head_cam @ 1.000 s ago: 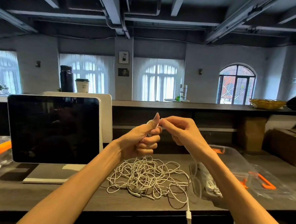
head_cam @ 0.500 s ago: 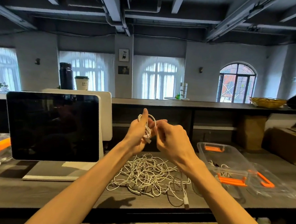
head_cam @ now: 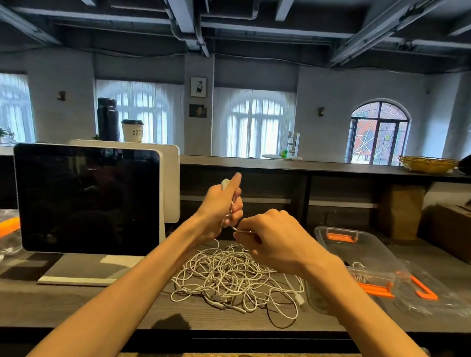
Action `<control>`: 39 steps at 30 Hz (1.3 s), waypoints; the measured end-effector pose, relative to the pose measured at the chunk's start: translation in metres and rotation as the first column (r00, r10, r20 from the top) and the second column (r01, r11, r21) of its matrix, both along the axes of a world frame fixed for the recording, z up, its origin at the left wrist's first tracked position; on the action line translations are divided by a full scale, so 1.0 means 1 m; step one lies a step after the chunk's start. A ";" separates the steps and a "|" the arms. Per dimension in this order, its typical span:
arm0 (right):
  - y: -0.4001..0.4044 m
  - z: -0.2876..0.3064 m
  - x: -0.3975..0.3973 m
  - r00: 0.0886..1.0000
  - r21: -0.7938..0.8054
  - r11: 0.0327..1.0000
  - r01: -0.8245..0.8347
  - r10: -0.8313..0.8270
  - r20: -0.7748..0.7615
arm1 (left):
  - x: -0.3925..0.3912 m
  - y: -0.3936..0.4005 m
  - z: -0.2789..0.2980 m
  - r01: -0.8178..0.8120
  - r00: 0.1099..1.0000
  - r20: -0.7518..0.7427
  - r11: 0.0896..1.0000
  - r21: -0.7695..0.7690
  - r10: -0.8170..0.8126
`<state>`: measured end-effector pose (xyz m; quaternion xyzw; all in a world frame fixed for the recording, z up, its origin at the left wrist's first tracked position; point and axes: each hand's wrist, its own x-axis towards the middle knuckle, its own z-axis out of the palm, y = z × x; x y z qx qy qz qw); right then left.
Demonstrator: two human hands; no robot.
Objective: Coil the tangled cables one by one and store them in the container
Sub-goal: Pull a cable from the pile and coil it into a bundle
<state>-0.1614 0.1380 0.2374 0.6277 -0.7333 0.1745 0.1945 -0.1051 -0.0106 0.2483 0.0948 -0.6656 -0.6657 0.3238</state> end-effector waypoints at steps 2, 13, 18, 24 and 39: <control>0.004 0.012 0.001 0.998 0.013 0.998 -0.057 0.057 -0.001 | 0.001 0.001 0.000 0.021 0.997 0.072 0.996 -0.081 -0.015; 0.009 0.033 -0.026 0.953 -0.296 0.947 -0.129 0.201 0.228 | 0.016 0.003 0.004 0.456 0.839 0.381 0.884 -0.104 -0.388; 0.006 0.022 -0.030 0.883 -0.387 0.910 -0.147 0.297 0.364 | 0.022 0.006 -0.002 0.588 0.774 0.316 0.808 -0.040 -0.548; 0.007 0.017 -0.037 0.755 -0.396 0.905 -0.157 0.368 0.542 | 0.026 0.000 -0.009 0.715 0.674 0.271 0.699 -0.006 -0.687; -0.008 -0.013 -0.037 0.852 -0.352 0.930 0.105 0.097 0.514 | 0.001 0.002 -0.015 0.100 0.994 -0.053 0.992 0.078 -0.096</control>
